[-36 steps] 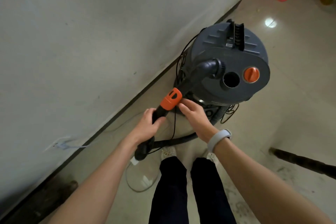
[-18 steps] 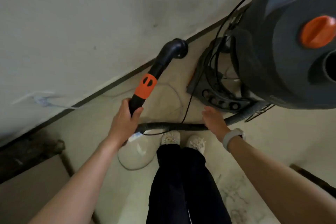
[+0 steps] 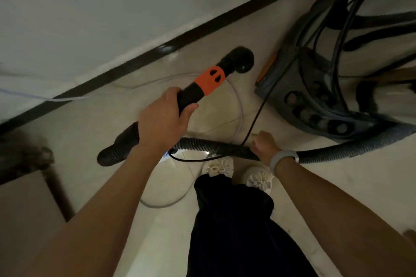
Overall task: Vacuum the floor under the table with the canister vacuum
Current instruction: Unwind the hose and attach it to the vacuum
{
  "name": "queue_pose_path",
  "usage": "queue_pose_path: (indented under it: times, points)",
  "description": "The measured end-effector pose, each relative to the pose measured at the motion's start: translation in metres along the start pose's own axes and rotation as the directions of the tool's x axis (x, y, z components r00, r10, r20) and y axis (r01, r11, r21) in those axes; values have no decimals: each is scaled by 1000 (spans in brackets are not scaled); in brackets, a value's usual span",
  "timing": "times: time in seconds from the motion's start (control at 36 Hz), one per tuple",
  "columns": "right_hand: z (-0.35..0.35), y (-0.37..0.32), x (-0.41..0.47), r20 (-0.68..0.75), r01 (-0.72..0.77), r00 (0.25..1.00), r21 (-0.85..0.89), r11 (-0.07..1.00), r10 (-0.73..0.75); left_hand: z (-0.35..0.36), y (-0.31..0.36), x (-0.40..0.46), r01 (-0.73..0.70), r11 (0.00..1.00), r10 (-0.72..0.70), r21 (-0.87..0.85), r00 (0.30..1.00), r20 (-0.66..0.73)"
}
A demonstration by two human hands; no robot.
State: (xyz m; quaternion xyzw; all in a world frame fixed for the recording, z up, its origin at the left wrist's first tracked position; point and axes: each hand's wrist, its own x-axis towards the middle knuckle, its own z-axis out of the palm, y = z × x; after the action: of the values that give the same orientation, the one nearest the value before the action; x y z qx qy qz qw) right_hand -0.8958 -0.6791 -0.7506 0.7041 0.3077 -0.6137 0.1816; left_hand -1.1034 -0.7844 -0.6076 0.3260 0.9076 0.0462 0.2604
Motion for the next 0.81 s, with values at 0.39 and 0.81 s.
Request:
queue_pose_path:
  times: [0.39,0.81]
  points:
    - [14,-28,-79,137,283,920,419,863,-368,-8,-2,23,0,997,0,-79,1000,3]
    - [-20,-115,-175,321,786,496,-560,261,-807,-54,46,-1,68,820,307,-568,785,538]
